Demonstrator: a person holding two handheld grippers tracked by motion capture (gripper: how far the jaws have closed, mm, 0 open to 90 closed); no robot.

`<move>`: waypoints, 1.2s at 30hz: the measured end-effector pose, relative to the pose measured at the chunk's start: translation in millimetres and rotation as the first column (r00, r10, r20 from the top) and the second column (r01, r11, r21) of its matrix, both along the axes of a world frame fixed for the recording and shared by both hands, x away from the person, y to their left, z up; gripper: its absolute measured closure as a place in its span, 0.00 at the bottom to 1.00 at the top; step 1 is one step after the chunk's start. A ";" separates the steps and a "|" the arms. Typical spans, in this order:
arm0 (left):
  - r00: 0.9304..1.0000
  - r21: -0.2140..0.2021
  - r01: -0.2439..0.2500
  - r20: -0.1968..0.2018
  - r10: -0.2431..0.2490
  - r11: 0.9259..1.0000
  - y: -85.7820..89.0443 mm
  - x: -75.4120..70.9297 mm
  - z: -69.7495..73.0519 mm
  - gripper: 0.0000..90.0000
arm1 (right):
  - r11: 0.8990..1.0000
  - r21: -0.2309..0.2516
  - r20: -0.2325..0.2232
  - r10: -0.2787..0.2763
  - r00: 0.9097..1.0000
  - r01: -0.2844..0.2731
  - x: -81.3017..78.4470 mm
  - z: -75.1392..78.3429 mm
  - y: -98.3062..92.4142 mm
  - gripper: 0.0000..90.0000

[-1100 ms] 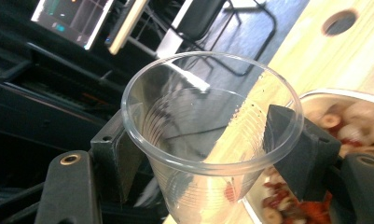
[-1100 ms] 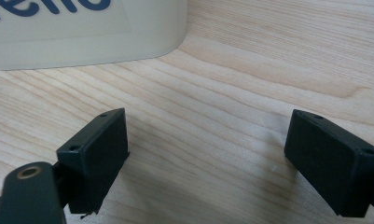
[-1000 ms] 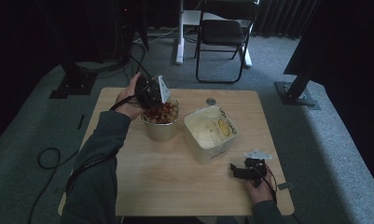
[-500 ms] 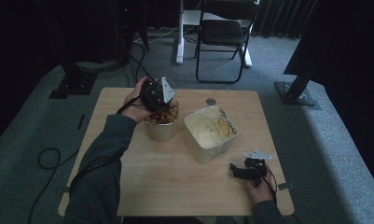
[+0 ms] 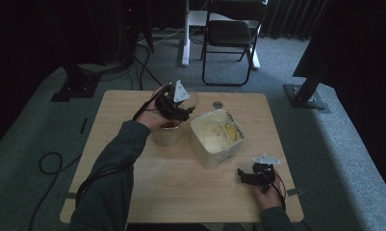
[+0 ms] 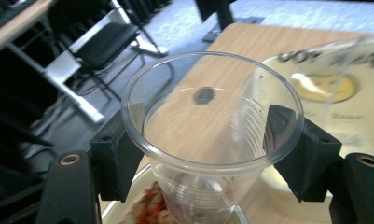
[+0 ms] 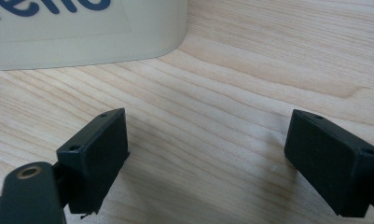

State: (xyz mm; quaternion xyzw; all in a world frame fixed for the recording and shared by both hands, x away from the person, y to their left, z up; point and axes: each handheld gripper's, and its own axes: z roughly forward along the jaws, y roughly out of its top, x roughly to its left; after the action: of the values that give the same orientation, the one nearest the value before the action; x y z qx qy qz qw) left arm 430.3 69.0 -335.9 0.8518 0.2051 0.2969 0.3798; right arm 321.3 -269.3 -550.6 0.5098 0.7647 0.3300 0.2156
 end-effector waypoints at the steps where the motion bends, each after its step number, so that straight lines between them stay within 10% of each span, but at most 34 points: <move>1: 1.000 -0.013 0.007 -0.008 -0.007 1.000 -1.4 -0.4 0.3 0.34 | 1.000 -0.001 0.001 0.000 1.000 0.000 0.0 0.0 -0.1 0.14; 13: 0.984 -0.122 0.124 -0.116 -0.138 0.985 -18.0 -13.4 9.6 0.32 | 1.000 0.000 0.000 0.000 1.000 0.000 0.0 0.0 0.0 0.14; 26: 0.951 -0.088 0.240 -0.181 -0.252 0.967 -59.2 -28.6 2.8 0.22 | 1.000 0.000 0.001 -0.001 1.000 0.001 0.1 -0.1 0.0 0.14; 36: 0.959 -0.078 0.198 -0.190 -0.210 0.977 -58.0 -25.0 3.7 0.14 | 1.000 0.000 0.001 0.000 1.000 0.000 0.1 0.0 0.0 0.14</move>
State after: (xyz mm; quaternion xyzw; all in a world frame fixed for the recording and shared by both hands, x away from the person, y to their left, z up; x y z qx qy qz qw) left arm 405.4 11.0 -332.2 0.8822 0.1612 0.1643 0.4108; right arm 321.4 -269.3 -550.6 0.5098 0.7645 0.3302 0.2159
